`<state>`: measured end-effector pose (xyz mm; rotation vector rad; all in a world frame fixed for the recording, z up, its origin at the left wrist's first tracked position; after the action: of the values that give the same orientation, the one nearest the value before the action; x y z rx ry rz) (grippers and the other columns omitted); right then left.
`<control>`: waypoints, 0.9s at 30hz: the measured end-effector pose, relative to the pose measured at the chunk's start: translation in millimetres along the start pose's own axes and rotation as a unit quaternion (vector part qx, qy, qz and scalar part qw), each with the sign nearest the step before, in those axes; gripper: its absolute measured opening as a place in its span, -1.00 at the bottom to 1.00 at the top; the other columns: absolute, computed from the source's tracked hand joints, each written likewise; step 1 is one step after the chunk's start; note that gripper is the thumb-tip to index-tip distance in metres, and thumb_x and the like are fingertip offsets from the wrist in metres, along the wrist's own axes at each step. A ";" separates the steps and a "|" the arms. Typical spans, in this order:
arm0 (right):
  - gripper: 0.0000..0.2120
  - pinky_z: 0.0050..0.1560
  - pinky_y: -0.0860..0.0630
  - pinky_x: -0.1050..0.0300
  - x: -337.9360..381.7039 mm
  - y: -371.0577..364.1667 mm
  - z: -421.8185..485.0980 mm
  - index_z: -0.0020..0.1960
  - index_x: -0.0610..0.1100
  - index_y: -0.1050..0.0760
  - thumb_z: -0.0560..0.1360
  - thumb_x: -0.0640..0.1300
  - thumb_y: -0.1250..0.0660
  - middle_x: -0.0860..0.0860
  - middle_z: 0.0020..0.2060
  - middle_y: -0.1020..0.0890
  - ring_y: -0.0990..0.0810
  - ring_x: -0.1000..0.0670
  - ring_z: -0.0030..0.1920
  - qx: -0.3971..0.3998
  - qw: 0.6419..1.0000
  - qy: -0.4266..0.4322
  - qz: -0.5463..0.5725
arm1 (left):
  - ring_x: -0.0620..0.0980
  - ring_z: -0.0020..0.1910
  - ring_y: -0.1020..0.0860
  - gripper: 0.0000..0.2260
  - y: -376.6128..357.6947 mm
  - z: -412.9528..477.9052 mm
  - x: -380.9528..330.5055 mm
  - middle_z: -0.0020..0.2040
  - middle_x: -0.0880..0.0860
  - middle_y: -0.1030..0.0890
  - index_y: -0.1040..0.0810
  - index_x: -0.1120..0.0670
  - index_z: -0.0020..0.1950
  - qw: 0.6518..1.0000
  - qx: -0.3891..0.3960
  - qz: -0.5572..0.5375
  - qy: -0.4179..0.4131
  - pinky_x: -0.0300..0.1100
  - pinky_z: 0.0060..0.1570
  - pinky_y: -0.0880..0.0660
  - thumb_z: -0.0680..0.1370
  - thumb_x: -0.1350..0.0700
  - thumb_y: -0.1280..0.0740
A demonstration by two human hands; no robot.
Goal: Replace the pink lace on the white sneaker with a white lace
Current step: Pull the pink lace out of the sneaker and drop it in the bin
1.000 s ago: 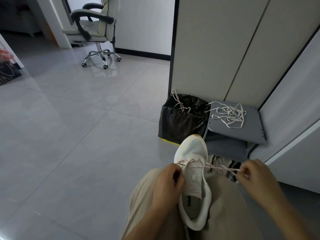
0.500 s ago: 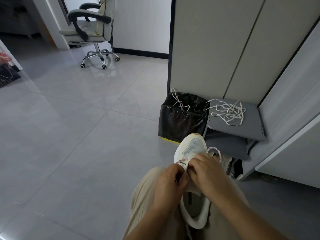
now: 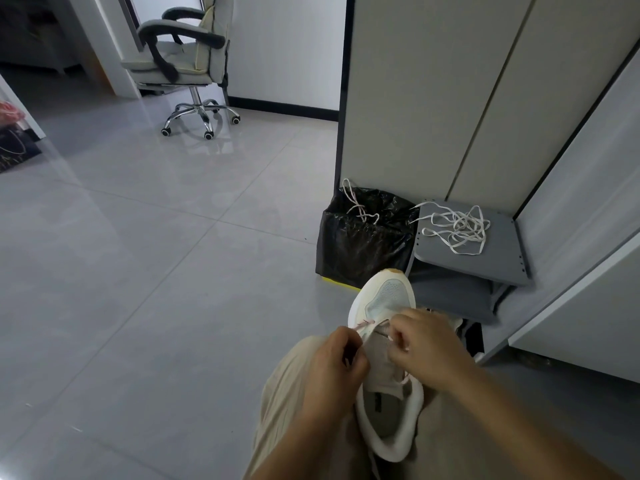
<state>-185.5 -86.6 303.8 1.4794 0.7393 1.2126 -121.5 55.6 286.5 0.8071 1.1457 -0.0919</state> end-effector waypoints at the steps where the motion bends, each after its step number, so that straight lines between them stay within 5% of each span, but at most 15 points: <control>1: -0.72 -0.27 -0.29 0.20 -3.7 7.1 -2.3 -0.38 0.00 -0.31 0.35 -0.21 -0.38 0.09 -0.43 -0.41 -0.37 0.15 -0.39 0.051 0.993 -0.027 0.106 | -0.29 -0.30 -0.44 -0.96 0.2 0.4 1.4 -0.43 -0.13 -0.38 -0.48 0.12 -0.14 1.000 0.001 0.001 -0.003 -0.46 -0.33 -0.31 0.49 0.22 -0.33; 2: -0.78 -0.28 -0.32 0.21 -6.6 13.9 -3.3 -0.34 -0.03 -0.39 0.42 -0.22 -0.34 0.08 -0.42 -0.44 -0.39 0.16 -0.40 0.086 0.972 -0.058 0.209 | -0.33 -0.27 -0.44 -0.96 0.3 0.5 1.5 -0.40 -0.12 -0.40 -0.48 0.10 -0.09 1.000 0.004 0.008 -0.003 -0.47 -0.31 -0.32 0.50 0.19 -0.32; 4: -0.91 -0.29 -0.37 0.22 -22.9 26.9 1.7 -0.19 -0.08 -0.47 0.49 -0.20 -0.30 0.08 -0.37 -0.52 -0.47 0.14 -0.36 0.019 0.951 -0.114 0.286 | -0.40 -0.18 -0.42 -0.87 -2.4 0.3 3.4 -0.32 -0.13 -0.46 -0.48 0.05 0.05 1.000 0.015 0.013 0.002 -0.50 -0.24 -0.34 0.52 0.15 -0.30; 6: -0.91 -0.20 -0.44 0.15 -43.4 42.3 12.1 0.01 -0.09 -0.45 0.51 -0.19 -0.27 0.07 -0.20 -0.55 -0.55 0.01 -0.18 -0.088 0.954 -0.180 0.223 | -0.38 -0.13 -0.43 -0.78 -6.2 1.1 3.1 -0.25 -0.11 -0.52 -0.48 0.03 0.16 1.000 0.020 0.010 -0.004 -0.50 -0.22 -0.35 0.51 0.15 -0.30; 9: -0.66 -0.02 -0.48 0.02 -48.3 49.5 18.7 0.25 -0.15 -0.36 0.49 -0.18 -0.28 -0.07 0.11 -0.44 -0.51 -0.08 0.03 -0.123 0.964 -0.212 0.106 | -0.40 -0.11 -0.42 -0.75 -5.3 0.0 -0.7 -0.24 -0.13 -0.51 -0.46 -0.03 0.19 0.999 0.021 0.026 -0.018 -0.51 -0.18 -0.35 0.52 0.13 -0.29; 13: -0.73 -0.32 -0.31 0.17 -14.9 19.4 4.3 -0.09 -0.04 -0.35 0.45 0.13 -0.32 0.08 -0.21 -0.48 -0.45 0.07 -0.26 -0.017 0.976 -0.193 0.099 | -0.23 -0.24 -0.48 -0.73 -9.0 7.9 -1.9 -0.21 -0.18 -0.47 -0.41 -0.13 0.20 0.999 0.019 0.047 -0.013 -0.46 -0.25 -0.37 0.51 0.03 -0.29; 15: -0.70 -0.34 -0.30 0.20 -7.7 0.1 -3.3 -0.08 -0.04 -0.28 0.45 0.13 -0.31 0.10 -0.24 -0.45 -0.40 0.11 -0.30 0.024 0.976 -0.202 0.074 | -0.19 -0.14 -0.47 -0.73 -15.4 21.1 -0.1 -0.05 -0.18 -0.43 -0.43 -0.09 0.20 0.998 0.019 0.059 -0.027 -0.36 -0.12 -0.41 0.50 -0.03 -0.30; 17: -0.77 -0.27 -0.38 0.19 -10.9 -7.1 -6.6 -0.07 -0.07 -0.30 0.46 0.02 -0.31 0.09 -0.24 -0.47 -0.44 0.09 -0.28 0.002 0.967 -0.226 0.120 | -0.07 -0.03 -0.48 -0.74 -22.7 39.2 -1.2 0.03 -0.09 -0.45 -0.50 0.00 0.15 0.988 0.030 0.128 -0.076 -0.20 -0.02 -0.47 0.48 0.03 -0.37; 22: -0.86 -0.23 -0.38 0.37 -20.5 -7.7 -18.8 -0.14 -0.03 -0.42 0.44 -0.15 -0.38 0.12 -0.23 -0.54 -0.51 0.14 -0.20 -0.060 0.922 -0.250 0.290 | -0.06 -0.47 -0.47 -0.68 -36.2 65.8 -24.8 -0.42 -0.05 -0.50 -0.51 0.04 -0.37 0.934 0.042 0.289 -0.203 -0.30 -0.45 -0.38 0.05 0.12 -0.61; 27: -0.93 -0.21 -0.41 0.34 -25.4 -12.6 -23.8 -0.12 -0.08 -0.51 0.45 -0.14 -0.39 0.09 -0.24 -0.58 -0.55 0.13 -0.20 -0.104 0.910 -0.257 0.309 | -0.08 -0.48 -0.49 -0.68 -32.7 64.9 -20.2 -0.42 -0.07 -0.51 -0.52 0.03 -0.38 0.928 0.054 0.259 -0.263 -0.36 -0.47 -0.36 0.07 0.16 -0.63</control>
<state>-213.7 -98.4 282.9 1.8035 -0.2380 1.2154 -95.1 -14.2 297.3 1.0815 0.4018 0.0676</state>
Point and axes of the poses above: each hand's wrist, its own z-axis towards the middle knuckle, its own y-axis out of the back of the hand, x = y × z, the point moved 2 cm from there along z, towards the middle knuckle
